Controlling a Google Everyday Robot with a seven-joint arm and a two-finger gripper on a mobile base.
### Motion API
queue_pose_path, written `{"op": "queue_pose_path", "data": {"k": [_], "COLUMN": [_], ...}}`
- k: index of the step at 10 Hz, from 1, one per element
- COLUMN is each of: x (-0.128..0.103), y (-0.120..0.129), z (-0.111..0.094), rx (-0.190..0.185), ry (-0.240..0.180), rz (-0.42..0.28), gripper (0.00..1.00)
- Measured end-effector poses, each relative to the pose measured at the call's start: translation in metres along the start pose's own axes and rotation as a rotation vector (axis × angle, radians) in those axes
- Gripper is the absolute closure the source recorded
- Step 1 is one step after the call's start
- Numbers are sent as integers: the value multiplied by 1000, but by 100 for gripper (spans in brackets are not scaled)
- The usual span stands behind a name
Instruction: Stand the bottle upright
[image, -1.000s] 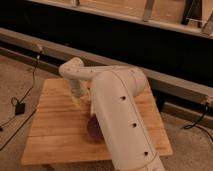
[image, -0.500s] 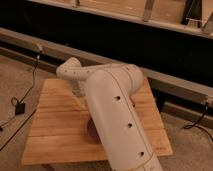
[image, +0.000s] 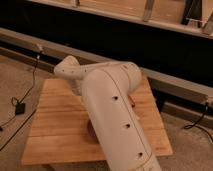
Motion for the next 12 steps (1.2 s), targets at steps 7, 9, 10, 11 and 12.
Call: {"op": "queue_pose_path", "data": {"k": [7,9,10,11,12], "x": [17,23,26,28,30], "y": [-26,-37,-41,-42,-42], "z": [26,28,27,28,29], "rx": [-50,-39,-33,-32,-32], "ry": [-34,-35,-35,-34,-32], "rz": [138,155,164,168,172], "gripper": [38,38,38,38,38]}}
